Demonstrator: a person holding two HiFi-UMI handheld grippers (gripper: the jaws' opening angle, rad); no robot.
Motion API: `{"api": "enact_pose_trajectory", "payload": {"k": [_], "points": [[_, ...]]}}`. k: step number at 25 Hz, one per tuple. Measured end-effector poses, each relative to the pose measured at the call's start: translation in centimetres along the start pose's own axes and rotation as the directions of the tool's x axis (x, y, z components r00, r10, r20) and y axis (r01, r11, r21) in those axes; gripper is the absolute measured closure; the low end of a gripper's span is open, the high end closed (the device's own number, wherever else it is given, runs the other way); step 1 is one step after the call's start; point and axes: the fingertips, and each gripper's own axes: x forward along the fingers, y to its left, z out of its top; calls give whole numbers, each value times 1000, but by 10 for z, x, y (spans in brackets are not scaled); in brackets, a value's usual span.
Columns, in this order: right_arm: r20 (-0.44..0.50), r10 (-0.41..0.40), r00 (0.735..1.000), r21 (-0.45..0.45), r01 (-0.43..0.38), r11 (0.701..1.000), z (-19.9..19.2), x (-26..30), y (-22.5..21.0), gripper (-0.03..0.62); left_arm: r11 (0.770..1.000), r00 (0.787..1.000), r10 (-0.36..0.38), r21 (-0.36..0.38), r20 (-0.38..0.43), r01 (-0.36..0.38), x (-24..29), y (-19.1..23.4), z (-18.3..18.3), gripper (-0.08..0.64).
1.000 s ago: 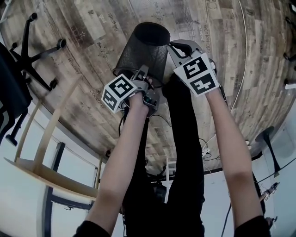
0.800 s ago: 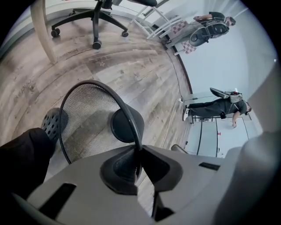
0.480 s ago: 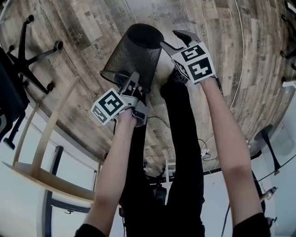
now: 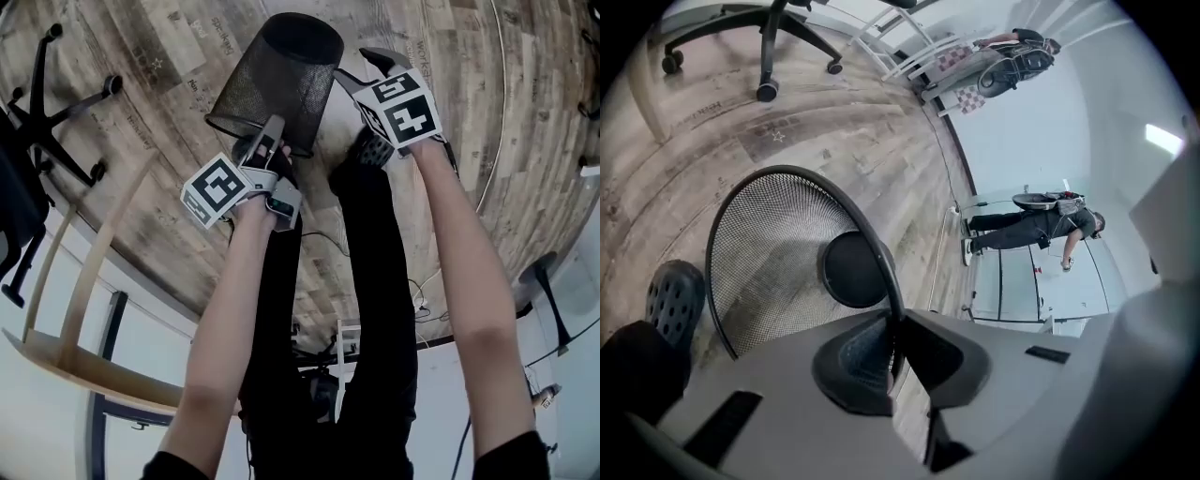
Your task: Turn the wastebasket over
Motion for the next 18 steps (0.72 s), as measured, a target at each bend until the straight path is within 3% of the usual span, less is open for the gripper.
{"api": "enact_pose_trajectory", "payload": {"k": [8, 13, 18], "points": [[-12, 21, 1000, 5, -21, 1000, 3, 17, 2, 331, 999, 999, 39, 7, -21, -39, -9, 23, 9, 528], [-3, 58, 998, 89, -58, 994, 6, 33, 8, 324, 996, 995, 92, 20, -37, -91, -25, 52, 14, 529], [12, 80, 997, 107, -81, 991, 11, 51, 12, 318, 996, 996, 73, 57, -47, -70, -28, 63, 24, 528]]}}
